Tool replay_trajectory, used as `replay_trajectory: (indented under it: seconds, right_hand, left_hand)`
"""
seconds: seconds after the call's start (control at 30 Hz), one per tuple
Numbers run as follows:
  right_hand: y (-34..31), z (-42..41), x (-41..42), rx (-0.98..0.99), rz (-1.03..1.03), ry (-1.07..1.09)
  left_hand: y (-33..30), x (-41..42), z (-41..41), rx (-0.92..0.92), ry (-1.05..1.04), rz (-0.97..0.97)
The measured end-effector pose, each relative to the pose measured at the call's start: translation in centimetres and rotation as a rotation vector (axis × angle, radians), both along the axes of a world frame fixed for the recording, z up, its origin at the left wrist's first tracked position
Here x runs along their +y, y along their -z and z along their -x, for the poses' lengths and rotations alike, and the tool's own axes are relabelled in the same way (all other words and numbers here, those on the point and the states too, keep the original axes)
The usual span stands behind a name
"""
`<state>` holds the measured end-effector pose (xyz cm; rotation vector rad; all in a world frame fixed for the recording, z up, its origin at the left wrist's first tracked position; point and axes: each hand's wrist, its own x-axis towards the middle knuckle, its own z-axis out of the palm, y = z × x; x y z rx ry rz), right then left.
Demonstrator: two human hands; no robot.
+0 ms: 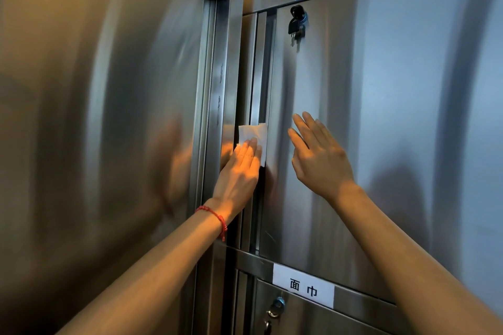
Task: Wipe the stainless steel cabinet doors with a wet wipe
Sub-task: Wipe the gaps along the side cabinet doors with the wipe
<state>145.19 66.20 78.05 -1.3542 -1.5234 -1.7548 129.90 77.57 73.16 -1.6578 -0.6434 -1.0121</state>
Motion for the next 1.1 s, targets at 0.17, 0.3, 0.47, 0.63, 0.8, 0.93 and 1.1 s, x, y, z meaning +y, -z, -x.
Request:
replay_trajectory:
  seconds: [0.17,0.3,0.47,0.63,0.8,0.93,1.1]
  right_hand:
    - [0.0,0.0,-0.1,-0.009,-0.009,-0.006]
    - [0.0,0.0,-0.1,-0.019,-0.021,-0.014]
    - [0.0,0.0,0.0,-0.021,-0.017,-0.013]
    - [0.0,0.0,0.0,-0.018,-0.012,0.003]
    - [0.0,0.0,0.0,-0.020,-0.013,0.009]
    - [0.0,0.1,0.0,-0.016,-0.013,0.006]
    - [0.0,0.1,-0.1,-0.017,-0.017,0.014]
  left_hand:
    - [1.3,0.2,0.0,0.018,-0.003,0.011]
    - [2.4,-0.1,0.2,0.011,0.031,0.051]
    - [2.3,-0.7,0.5,-0.018,0.096,0.109]
    - [1.5,-0.8,0.3,-0.037,0.104,0.090]
    - [2.6,-0.7,0.1,-0.018,0.090,0.090]
    - [2.4,-0.8,0.5,-0.011,0.090,0.096]
    - [1.5,-1.0,0.2,-0.057,0.109,0.050]
